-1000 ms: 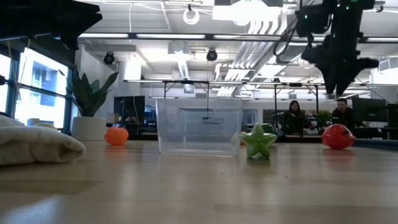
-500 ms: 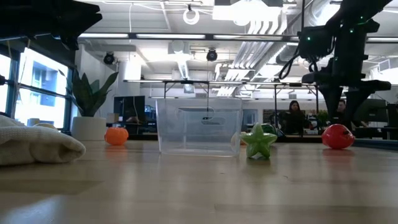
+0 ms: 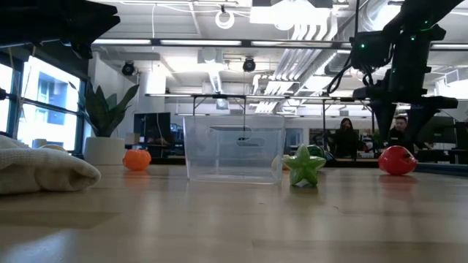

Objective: Pick and placing Produce into tupperware
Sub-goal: Put the apple into the transparent bin

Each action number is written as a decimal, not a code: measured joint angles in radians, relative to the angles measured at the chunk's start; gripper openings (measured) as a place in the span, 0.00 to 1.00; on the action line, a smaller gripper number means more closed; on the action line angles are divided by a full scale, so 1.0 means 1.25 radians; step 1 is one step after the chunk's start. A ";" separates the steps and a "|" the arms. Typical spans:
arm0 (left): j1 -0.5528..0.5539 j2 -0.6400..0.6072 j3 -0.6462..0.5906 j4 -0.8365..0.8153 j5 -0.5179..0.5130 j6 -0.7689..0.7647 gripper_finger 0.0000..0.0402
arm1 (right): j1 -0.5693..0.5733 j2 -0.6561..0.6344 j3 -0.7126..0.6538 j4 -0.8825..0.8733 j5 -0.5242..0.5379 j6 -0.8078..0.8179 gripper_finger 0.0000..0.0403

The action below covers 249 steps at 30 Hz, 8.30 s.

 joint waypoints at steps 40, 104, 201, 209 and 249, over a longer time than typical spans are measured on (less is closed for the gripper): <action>0.000 0.000 0.000 0.000 0.000 0.000 0.28 | 0.000 0.056 -0.173 0.236 -0.061 0.029 0.72; 0.000 0.000 0.000 0.000 0.000 0.000 0.28 | 0.000 0.093 -0.173 0.295 -0.007 0.011 0.64; 0.000 0.000 0.000 -0.114 0.000 0.000 0.28 | 0.423 0.846 0.691 0.245 0.001 -0.778 0.64; 0.000 0.000 0.000 -0.169 0.000 0.000 0.28 | 0.422 0.846 0.691 0.252 0.037 -0.776 0.64; 0.000 0.000 0.000 -0.233 0.000 0.000 0.28 | 0.422 0.846 0.691 0.272 -0.008 -0.699 0.65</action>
